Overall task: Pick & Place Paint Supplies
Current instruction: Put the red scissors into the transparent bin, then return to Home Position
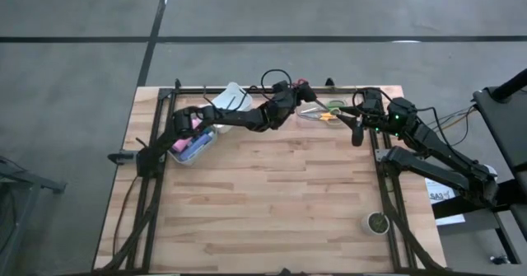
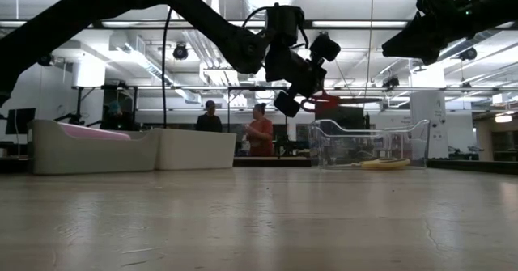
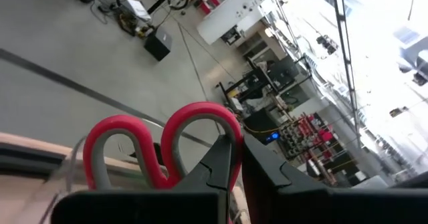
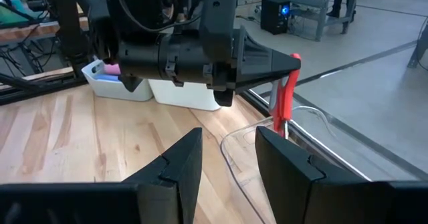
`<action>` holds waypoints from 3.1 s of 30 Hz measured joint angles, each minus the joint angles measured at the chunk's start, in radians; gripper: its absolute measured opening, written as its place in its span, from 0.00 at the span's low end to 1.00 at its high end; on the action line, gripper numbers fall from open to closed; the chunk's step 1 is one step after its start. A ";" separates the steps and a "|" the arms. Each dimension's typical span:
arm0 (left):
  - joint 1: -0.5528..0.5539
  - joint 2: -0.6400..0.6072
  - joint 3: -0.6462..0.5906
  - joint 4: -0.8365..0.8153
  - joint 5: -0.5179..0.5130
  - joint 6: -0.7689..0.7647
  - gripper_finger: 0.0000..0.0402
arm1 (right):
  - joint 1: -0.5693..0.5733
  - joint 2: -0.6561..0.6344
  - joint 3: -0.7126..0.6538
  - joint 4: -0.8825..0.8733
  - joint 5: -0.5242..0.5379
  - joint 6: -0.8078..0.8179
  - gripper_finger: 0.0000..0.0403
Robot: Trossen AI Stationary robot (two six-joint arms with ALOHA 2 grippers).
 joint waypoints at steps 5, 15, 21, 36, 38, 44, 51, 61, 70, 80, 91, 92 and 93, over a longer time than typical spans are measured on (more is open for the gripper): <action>0.000 0.014 0.016 0.004 0.008 -0.031 0.06 | 0.000 0.000 0.000 0.000 0.000 0.000 0.34; -0.001 0.101 0.090 -0.004 0.065 -0.035 0.06 | 0.000 0.000 0.000 0.000 0.000 0.000 0.34; -0.002 0.103 0.080 -0.105 0.091 -0.061 0.06 | 0.000 0.000 0.000 0.000 0.000 0.000 0.34; -0.001 0.103 0.079 -0.126 0.033 -0.234 0.10 | 0.000 0.000 0.000 0.000 0.000 0.000 0.34; -0.001 0.103 0.079 -0.126 0.000 -0.255 0.11 | 0.000 0.000 0.000 0.000 0.000 0.000 0.34; 0.000 0.103 0.079 -0.127 -0.034 -0.270 0.12 | 0.000 0.000 0.000 0.000 0.000 0.000 0.34; 0.000 0.103 0.079 -0.179 -0.034 -0.263 0.12 | 0.000 0.000 0.000 0.000 0.000 0.000 0.34; 0.000 0.103 0.079 -0.183 -0.045 -0.235 0.12 | 0.000 0.000 0.000 0.000 0.000 0.000 0.34; 0.000 0.103 0.079 -0.183 -0.045 -0.233 0.12 | 0.000 0.000 0.000 0.000 0.000 0.000 0.34; -0.001 0.101 0.079 -0.175 -0.045 -0.244 0.24 | 0.000 0.000 0.000 0.000 0.006 -0.004 0.34; -0.001 0.098 0.079 -0.171 -0.045 -0.244 0.28 | 0.000 0.000 0.000 0.000 0.007 -0.003 0.34; -0.001 0.098 0.079 -0.171 -0.045 -0.244 0.28 | 0.000 0.000 0.000 0.000 0.007 -0.003 0.34; -0.001 0.097 0.079 -0.171 -0.045 -0.244 0.28 | 0.000 0.000 0.000 0.000 0.007 -0.003 0.34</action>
